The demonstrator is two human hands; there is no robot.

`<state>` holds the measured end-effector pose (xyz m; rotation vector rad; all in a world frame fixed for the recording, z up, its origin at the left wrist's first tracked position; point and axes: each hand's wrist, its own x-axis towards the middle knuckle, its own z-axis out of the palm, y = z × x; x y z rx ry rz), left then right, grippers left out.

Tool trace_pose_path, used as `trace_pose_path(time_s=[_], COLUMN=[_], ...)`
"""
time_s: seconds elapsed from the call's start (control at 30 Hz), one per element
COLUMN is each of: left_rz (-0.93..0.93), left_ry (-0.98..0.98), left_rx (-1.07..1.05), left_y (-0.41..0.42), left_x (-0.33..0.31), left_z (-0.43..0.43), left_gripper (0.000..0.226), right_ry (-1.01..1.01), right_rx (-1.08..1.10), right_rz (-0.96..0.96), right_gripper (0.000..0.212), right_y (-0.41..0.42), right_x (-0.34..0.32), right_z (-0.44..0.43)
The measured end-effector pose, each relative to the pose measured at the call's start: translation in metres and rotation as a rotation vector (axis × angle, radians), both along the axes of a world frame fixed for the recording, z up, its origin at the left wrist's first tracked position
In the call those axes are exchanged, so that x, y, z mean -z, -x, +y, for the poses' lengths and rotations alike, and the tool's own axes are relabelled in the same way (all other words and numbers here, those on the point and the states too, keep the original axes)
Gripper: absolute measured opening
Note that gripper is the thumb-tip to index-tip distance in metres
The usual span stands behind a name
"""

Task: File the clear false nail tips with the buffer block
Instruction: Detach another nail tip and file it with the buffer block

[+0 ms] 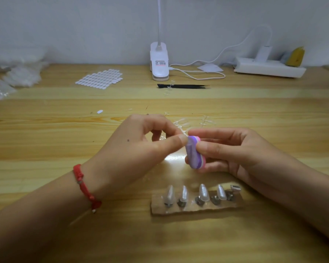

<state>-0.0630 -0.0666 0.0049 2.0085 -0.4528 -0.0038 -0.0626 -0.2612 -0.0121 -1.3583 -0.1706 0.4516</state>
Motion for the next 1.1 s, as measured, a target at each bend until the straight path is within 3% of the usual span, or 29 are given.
trace_pose_path(time_s=[0.23, 0.33, 0.43, 0.5, 0.67, 0.77, 0.87, 1.1], left_rz=[-0.041, -0.052, -0.004, 0.100, 0.204, 0.258, 0.292, 0.200], left_ry=[-0.035, -0.104, 0.002, 0.145, 0.326, 0.398, 0.444, 0.433], left_rx=[0.000, 0.100, 0.049, -0.062, -0.094, -0.061, -0.055, -0.030], left_y=[0.000, 0.003, 0.003, 0.001, 0.006, 0.010, 0.012, 0.014], left_x=[0.001, 0.001, 0.002, 0.003, 0.002, 0.000, -0.001, 0.002], left_z=[0.000, -0.002, -0.002, -0.001, -0.006, -0.011, -0.013, -0.010], left_gripper=[0.019, 0.016, 0.019, 0.021, 0.020, 0.013, 0.010, 0.024], right_ry=[0.011, -0.030, -0.031, 0.042, 0.391, 0.395, 0.430, 0.428], right_rx=[0.023, 0.119, 0.230, 0.240, 0.278, 0.338, 0.322, 0.408], right_rz=[-0.011, -0.014, -0.056, -0.171, -0.660, -0.728, -0.770, -0.838], right_gripper=[0.036, 0.031, 0.018, 0.033, 0.010, 0.002, 0.008, 0.009], right_y=[-0.001, -0.003, -0.006, -0.004, 0.009, 0.011, 0.012, 0.015], right_x=[0.002, 0.002, 0.000, -0.002, -0.005, -0.007, -0.005, -0.007], right_z=[0.000, 0.000, -0.003, -0.003, 0.007, 0.008, 0.009, 0.009])
